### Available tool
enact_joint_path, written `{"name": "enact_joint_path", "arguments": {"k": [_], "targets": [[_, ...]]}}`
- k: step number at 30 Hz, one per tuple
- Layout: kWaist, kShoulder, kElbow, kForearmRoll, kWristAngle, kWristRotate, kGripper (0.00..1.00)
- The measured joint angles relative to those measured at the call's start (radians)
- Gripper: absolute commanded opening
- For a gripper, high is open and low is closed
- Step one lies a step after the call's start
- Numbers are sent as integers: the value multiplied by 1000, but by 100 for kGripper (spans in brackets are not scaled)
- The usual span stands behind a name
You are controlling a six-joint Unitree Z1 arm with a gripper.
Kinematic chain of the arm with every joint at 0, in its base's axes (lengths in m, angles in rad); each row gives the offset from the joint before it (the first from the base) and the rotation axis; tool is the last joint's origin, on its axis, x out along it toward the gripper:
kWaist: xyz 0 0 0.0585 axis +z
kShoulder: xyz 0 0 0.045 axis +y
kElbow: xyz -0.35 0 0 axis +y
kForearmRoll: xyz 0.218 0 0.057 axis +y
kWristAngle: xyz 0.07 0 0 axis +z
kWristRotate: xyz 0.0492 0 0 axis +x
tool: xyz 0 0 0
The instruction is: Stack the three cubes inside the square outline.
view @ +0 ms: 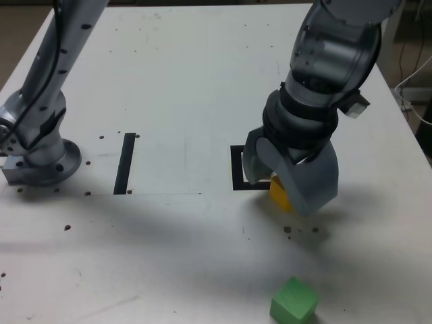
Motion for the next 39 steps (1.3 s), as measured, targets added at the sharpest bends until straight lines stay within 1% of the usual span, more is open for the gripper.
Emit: {"name": "enact_joint_path", "arguments": {"k": [7,12,18,24,27,39], "targets": [[0,17,-8,-7,-7,0,90],[0,38,-17,-11,-15,0,82],[0,66,-28,-18,-20,-10,63],[0,73,-30,-29,-11,-24,39],[0,73,-30,-32,-7,-24,32],[0,73,-30,-33,-4,-24,29]]}}
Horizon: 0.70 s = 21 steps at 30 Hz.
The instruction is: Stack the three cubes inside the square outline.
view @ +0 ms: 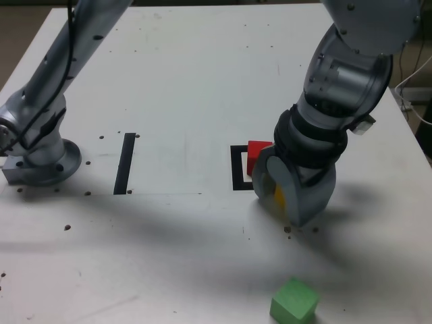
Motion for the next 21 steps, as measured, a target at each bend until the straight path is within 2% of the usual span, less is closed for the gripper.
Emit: {"name": "enact_joint_path", "arguments": {"k": [14,21], "targets": [[0,-8,2,2,21,-8,29],[0,-104,2,33,59,-45,29]]}}
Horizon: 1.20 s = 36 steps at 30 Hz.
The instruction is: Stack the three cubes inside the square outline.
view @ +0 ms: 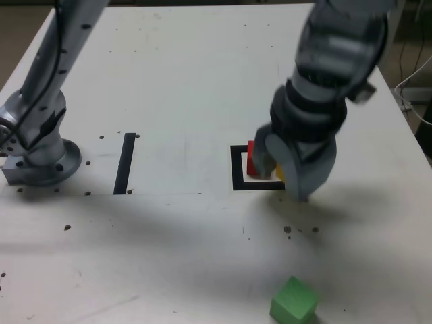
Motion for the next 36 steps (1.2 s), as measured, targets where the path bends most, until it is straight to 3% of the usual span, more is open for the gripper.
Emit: {"name": "enact_joint_path", "arguments": {"k": [7,18,26,36], "targets": [[2,-62,0,49,-2,-51,29],[58,-110,78,81,-104,-263,30],[103,-138,102,81,-142,-376,30],[180,-132,101,78,-175,-392,30]]}}
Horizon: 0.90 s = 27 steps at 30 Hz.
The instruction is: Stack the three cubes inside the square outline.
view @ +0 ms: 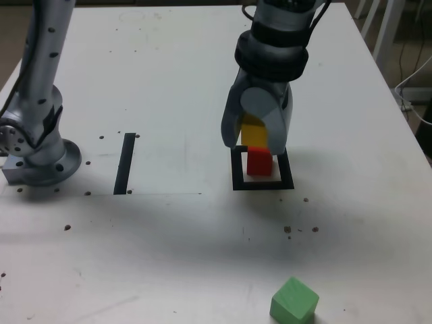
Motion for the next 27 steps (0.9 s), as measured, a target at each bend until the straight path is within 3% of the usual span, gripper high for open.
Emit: {"name": "enact_joint_path", "arguments": {"k": [13,27], "targets": [[72,41,3,-21,-23,0,30],[76,69,16,-36,-45,-1,30]]}}
